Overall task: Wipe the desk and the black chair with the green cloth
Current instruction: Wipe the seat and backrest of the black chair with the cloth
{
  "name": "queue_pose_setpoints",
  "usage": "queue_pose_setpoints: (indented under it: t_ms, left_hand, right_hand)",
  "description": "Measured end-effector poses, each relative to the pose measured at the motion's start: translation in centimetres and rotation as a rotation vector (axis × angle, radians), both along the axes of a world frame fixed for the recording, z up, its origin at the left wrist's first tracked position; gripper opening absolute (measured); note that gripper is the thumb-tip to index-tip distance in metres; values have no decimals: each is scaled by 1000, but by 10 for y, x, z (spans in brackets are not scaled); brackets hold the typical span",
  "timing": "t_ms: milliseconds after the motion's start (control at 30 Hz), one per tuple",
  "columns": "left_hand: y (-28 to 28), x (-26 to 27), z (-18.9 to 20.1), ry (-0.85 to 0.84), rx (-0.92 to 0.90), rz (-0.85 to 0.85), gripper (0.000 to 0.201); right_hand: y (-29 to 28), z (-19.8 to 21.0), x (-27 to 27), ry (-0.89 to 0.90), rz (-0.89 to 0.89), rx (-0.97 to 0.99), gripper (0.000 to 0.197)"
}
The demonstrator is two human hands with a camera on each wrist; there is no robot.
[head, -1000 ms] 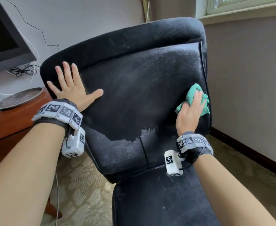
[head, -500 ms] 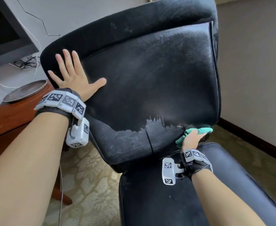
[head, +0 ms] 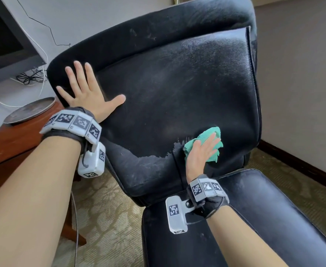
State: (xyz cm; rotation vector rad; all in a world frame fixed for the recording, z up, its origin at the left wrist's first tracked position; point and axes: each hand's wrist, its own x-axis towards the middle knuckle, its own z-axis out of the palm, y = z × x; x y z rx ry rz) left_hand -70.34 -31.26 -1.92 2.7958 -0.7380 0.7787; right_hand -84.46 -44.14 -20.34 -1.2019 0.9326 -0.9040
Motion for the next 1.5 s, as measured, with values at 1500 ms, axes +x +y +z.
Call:
queue_pose_setpoints:
  t_ms: [1500]
  left_hand:
    - [1, 9, -7, -84, -48, -66, 111]
  right_hand:
    - [9, 42, 33, -66, -294, 337, 60]
